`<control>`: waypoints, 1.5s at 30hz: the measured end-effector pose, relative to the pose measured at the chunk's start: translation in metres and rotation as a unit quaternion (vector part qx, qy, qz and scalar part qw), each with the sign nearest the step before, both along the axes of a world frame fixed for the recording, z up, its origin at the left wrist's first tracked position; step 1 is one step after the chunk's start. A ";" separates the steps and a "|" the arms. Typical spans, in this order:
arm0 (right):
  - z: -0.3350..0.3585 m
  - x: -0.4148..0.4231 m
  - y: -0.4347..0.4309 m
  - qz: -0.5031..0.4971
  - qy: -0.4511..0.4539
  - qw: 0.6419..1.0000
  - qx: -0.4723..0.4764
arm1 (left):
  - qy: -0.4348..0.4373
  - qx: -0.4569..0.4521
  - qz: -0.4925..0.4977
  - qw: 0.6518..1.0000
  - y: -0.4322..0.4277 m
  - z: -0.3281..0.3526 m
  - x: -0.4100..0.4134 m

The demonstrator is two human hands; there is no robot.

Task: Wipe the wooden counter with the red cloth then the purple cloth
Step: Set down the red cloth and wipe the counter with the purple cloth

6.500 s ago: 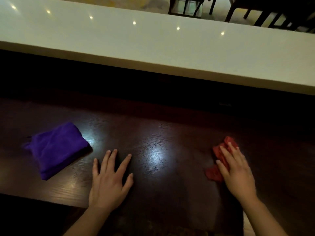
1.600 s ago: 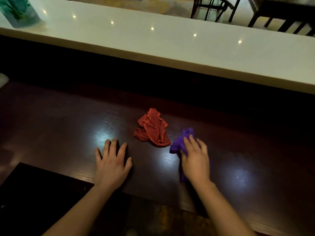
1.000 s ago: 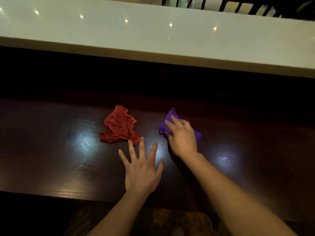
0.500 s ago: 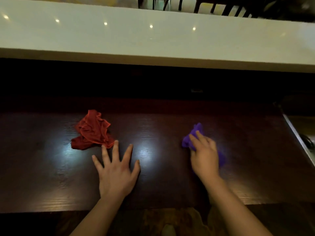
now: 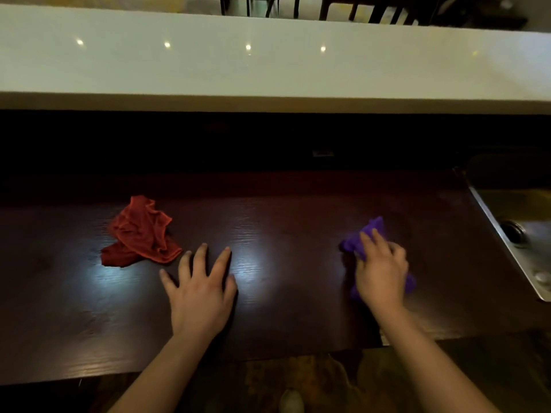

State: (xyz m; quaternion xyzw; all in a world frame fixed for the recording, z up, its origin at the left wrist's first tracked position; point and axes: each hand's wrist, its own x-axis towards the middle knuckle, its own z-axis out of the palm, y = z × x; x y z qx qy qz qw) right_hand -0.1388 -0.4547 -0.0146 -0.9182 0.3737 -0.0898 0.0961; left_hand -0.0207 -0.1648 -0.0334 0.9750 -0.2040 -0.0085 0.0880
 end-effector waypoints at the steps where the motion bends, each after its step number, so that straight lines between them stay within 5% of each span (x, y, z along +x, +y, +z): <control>1: -0.004 0.002 0.014 0.037 0.000 0.999 -0.009 | 0.012 -0.005 0.010 1.000 -0.010 0.001 0.000; 6: -0.019 -0.029 0.015 0.230 -0.003 0.972 -0.052 | 0.022 -0.002 0.024 0.999 -0.034 -0.005 -0.001; 12: -0.011 -0.015 -0.092 -0.018 -0.010 0.999 -0.046 | 0.012 0.012 0.022 1.000 -0.033 -0.011 -0.001; 16: -0.007 0.032 -0.099 -0.076 -0.041 0.996 -0.022 | 0.013 0.019 0.021 1.000 -0.035 -0.008 -0.001; 25: -0.009 0.021 0.013 0.274 0.000 0.961 -0.021 | 0.026 0.031 0.023 0.999 -0.034 -0.002 -0.002; 30: -0.008 0.009 -0.053 0.178 0.019 0.981 -0.071 | 0.026 0.025 0.021 0.999 -0.036 -0.002 -0.002; 37: -0.002 0.093 -0.092 -0.058 0.000 0.998 -0.018 | 0.022 0.025 0.020 0.999 -0.036 -0.003 -0.003; 41: 0.001 0.110 -0.019 0.094 0.018 0.995 -0.035 | 0.015 0.027 0.018 0.999 -0.035 -0.004 -0.002; 45: -0.013 0.056 0.069 0.346 0.006 0.938 -0.027 | 0.019 0.034 0.020 0.999 -0.035 -0.003 -0.001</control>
